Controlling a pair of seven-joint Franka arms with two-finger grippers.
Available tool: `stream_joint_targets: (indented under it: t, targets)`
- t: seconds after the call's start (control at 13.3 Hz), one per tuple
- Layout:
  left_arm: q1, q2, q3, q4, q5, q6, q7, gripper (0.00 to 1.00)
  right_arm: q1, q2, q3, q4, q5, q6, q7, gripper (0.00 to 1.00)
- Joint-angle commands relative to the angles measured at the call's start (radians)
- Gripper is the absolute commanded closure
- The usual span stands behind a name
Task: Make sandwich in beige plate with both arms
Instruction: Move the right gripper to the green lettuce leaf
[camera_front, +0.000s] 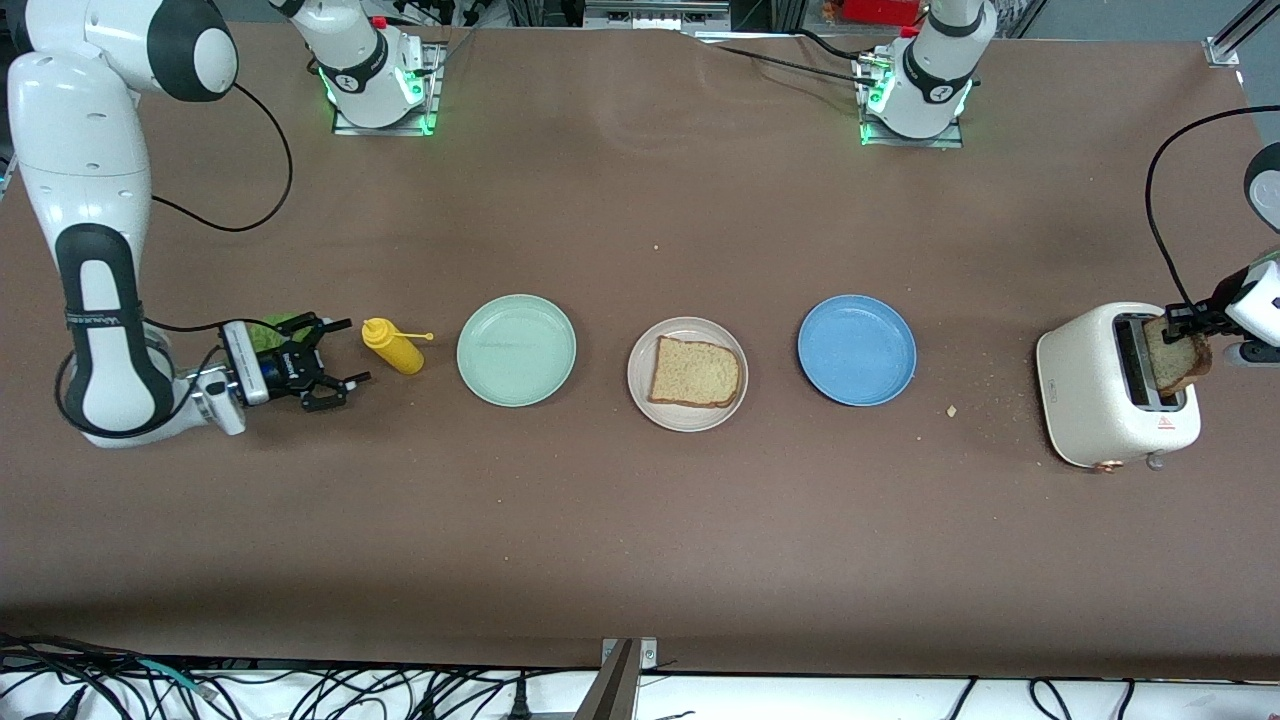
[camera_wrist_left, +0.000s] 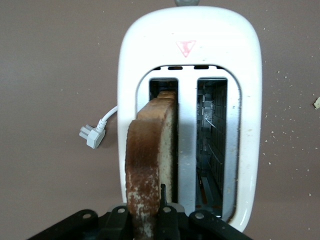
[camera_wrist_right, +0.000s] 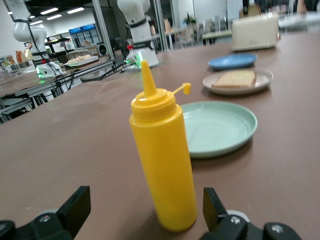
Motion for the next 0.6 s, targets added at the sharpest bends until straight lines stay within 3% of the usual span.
stream_joint_targets:
  t: [0.0, 0.52]
  targets:
    - [0.009, 0.007, -0.004, 0.054, 0.015, -0.058, 0.017, 1.00, 0.001, -0.099, -0.018, 0.009, -0.087, -0.014, 0.199, 0.00]
    - [0.008, 0.019, -0.006, 0.056, 0.015, -0.063, 0.017, 1.00, 0.010, -0.322, -0.038, 0.012, -0.329, 0.046, 0.808, 0.00]
